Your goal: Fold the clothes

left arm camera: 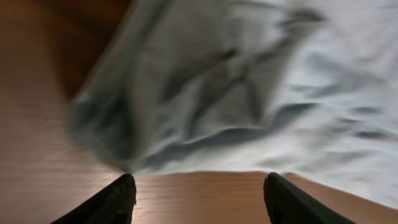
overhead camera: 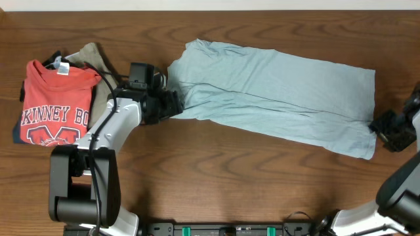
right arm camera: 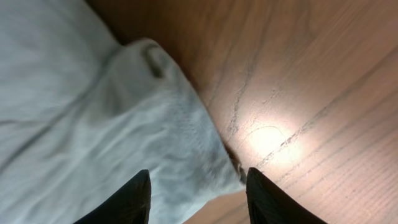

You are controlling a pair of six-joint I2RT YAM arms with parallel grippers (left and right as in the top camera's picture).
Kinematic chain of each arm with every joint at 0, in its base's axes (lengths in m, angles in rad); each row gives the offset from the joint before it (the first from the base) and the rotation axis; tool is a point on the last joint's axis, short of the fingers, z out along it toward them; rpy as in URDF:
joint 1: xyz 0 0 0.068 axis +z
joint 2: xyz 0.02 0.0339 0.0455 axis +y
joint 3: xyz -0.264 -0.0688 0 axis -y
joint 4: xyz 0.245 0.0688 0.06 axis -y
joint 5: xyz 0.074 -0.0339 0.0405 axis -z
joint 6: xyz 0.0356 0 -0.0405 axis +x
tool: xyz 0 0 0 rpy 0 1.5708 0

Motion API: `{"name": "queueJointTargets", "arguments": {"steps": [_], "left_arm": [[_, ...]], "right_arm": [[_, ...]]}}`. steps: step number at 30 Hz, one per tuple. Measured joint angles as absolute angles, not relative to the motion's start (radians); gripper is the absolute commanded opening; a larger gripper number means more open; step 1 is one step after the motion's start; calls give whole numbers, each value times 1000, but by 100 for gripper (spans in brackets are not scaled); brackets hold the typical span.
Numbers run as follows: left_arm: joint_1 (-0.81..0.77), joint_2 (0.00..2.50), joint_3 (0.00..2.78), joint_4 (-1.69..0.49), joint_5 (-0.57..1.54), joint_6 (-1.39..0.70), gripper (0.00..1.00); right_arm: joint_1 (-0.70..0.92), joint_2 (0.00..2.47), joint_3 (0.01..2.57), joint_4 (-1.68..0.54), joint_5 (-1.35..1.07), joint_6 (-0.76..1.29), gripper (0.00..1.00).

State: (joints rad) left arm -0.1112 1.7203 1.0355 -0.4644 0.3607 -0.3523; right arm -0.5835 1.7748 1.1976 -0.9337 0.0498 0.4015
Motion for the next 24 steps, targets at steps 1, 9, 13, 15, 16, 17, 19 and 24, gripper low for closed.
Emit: {"name": "queueJointTargets", "arguments": {"steps": [1, 9, 13, 15, 16, 17, 19, 24], "left_arm": [[-111, 1720, 1036, -473, 334, -349, 74], [-111, 1728, 1036, -458, 232, -352, 74], [-111, 1775, 1036, -412, 212, -352, 74], [-111, 1809, 1036, -395, 205, -353, 70], [-111, 1821, 1036, -389, 201, -351, 64], [-111, 1825, 1038, -383, 199, -352, 54], [-111, 1832, 1038, -380, 197, -356, 30], [-109, 1839, 1040, -434, 186, -351, 6]], "right_arm": [[-583, 1792, 1193, -934, 54, 402, 49], [-583, 1897, 1170, -926, 62, 402, 51], [-583, 1911, 1171, -926, 60, 401, 45], [-583, 1911, 1171, -925, 58, 397, 34], [-583, 1911, 1171, -925, 58, 397, 29], [-583, 1912, 1171, -924, 57, 398, 24], [-583, 1913, 1171, -923, 57, 399, 20], [-578, 1914, 1171, -914, 57, 397, 3]]}}
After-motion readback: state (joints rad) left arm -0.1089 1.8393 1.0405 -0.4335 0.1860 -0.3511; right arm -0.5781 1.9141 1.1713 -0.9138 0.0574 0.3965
